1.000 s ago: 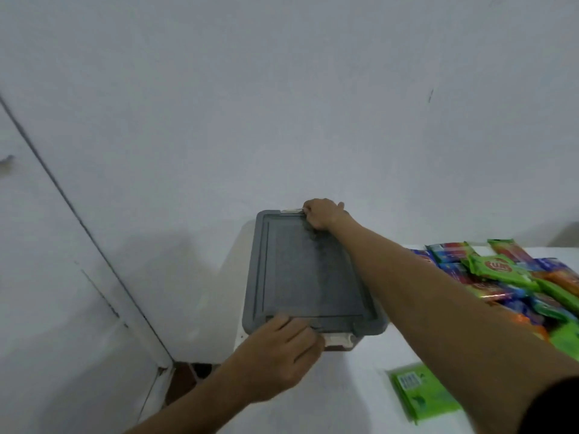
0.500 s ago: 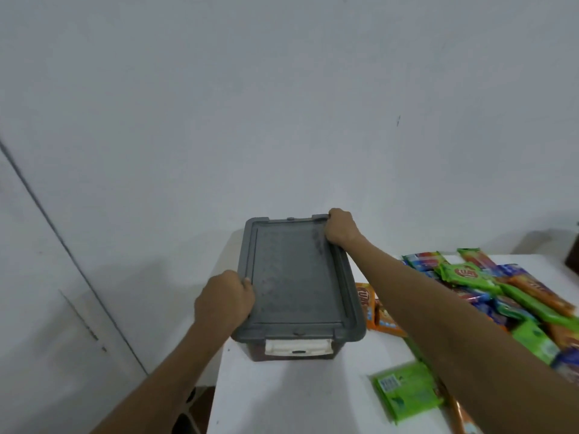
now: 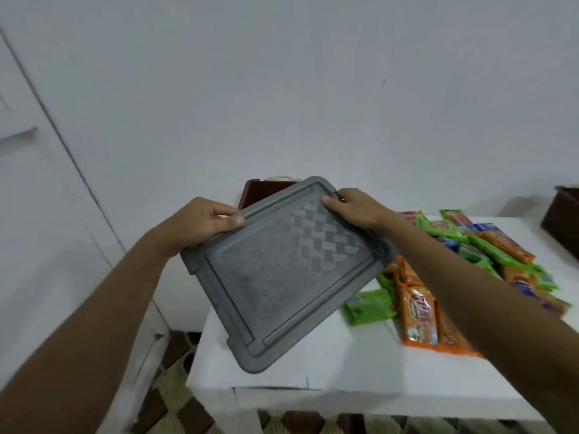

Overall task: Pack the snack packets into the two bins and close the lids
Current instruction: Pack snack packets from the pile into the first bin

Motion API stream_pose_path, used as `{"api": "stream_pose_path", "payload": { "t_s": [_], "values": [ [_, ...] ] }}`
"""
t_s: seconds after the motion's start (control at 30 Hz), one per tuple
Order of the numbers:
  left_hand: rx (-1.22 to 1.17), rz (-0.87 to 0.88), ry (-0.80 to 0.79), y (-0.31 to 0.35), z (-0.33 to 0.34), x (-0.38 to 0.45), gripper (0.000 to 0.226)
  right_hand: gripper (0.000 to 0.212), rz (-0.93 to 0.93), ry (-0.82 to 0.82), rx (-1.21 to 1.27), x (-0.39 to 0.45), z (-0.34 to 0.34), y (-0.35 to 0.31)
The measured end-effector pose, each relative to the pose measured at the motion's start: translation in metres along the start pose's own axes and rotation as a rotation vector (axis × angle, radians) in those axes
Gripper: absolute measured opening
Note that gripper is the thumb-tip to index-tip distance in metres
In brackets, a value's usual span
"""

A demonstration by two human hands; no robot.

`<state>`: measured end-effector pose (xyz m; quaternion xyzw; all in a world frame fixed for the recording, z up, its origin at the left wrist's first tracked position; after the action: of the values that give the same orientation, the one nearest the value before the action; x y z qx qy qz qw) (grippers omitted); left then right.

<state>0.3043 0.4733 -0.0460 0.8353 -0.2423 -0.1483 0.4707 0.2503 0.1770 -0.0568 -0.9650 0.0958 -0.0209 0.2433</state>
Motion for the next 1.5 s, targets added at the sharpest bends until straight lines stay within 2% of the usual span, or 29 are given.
{"api": "stream_pose_path", "payload": {
  "t_s": [0.1, 0.2, 0.3, 0.4, 0.5, 0.57, 0.7, 0.8, 0.87, 0.93, 1.03, 1.1, 1.13, 1.2, 1.27, 1.3, 1.4, 1.5],
  "values": [
    [0.021, -0.049, 0.096, -0.004, 0.022, -0.022, 0.02, 0.053, 0.093, 0.046, 0.155, -0.043, 0.024, 0.024],
    [-0.12, -0.111, 0.242, -0.024, 0.05, -0.06, 0.028, 0.05, 0.188, 0.002, 0.225, -0.093, 0.051, 0.053],
    [-0.287, -0.279, 0.308, -0.063, 0.081, -0.103, 0.048, 0.044, 0.256, -0.037, 0.333, -0.145, 0.09, 0.075],
    [-0.419, -0.445, 0.421, -0.102, 0.097, -0.131, 0.061, 0.045, 0.367, -0.006, 0.32, -0.172, 0.13, 0.077],
    [-0.277, -0.508, 0.524, -0.123, 0.095, -0.136, 0.062, 0.038, 0.406, 0.027, 0.36, -0.172, 0.153, 0.059],
    [-0.093, -0.479, 0.554, -0.123, 0.093, -0.126, 0.052, 0.034, 0.401, 0.072, 0.257, -0.165, 0.157, 0.049],
    [0.169, -0.421, 0.522, -0.116, 0.094, -0.094, 0.048, 0.033, 0.324, 0.078, -0.262, -0.156, 0.161, 0.051],
    [0.258, -0.386, 0.515, -0.122, 0.099, -0.071, 0.033, 0.034, 0.257, 0.075, -0.378, -0.15, 0.162, 0.057],
    [0.282, -0.328, 0.462, -0.127, 0.109, -0.06, 0.031, 0.038, 0.255, 0.086, -0.388, -0.145, 0.157, 0.061],
    [0.293, -0.345, 0.374, -0.134, 0.124, -0.049, 0.044, 0.038, 0.26, 0.077, -0.404, -0.141, 0.155, 0.063],
    [0.542, -0.487, 0.226, -0.145, 0.141, -0.035, 0.062, 0.034, 0.248, 0.066, -0.383, -0.137, 0.151, 0.06],
    [0.689, -0.51, 0.23, -0.143, 0.148, -0.03, 0.065, 0.033, 0.203, 0.124, -0.354, -0.13, 0.144, 0.061],
    [0.764, -0.456, 0.239, -0.134, 0.153, -0.029, 0.063, 0.032, 0.184, 0.157, -0.351, -0.125, 0.137, 0.062],
    [0.825, -0.236, 0.262, -0.108, 0.169, -0.025, 0.048, 0.029, 0.175, 0.211, -0.382, -0.114, 0.119, 0.07],
    [0.696, -0.047, 0.217, -0.069, 0.194, -0.019, 0.026, 0.032, 0.216, 0.244, -0.44, -0.102, 0.098, 0.084],
    [0.62, 0.027, 0.161, -0.049, 0.208, -0.014, 0.023, 0.038, 0.251, 0.233, -0.48, -0.097, 0.086, 0.093],
    [0.549, 0.175, -0.148, -0.006, 0.26, 0.015, 0.036, 0.059, 0.339, 0.06, -0.658, -0.089, 0.057, 0.124],
    [0.713, 0.201, -0.417, 0.007, 0.299, 0.036, 0.068, 0.074, 0.295, -0.073, -0.729, -0.088, 0.035, 0.147]
  ]
}}
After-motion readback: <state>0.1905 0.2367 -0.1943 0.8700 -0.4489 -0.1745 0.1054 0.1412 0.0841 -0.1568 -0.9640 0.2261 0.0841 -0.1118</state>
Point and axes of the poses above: each hand's wrist, its own x-axis towards the middle knuckle, its own z-axis out of the palm, y = z × x, the point moved 3 cm from there along x, towards the middle knuckle, and after that the axes turned 8 degrees about -x, right-handed, at the moved point
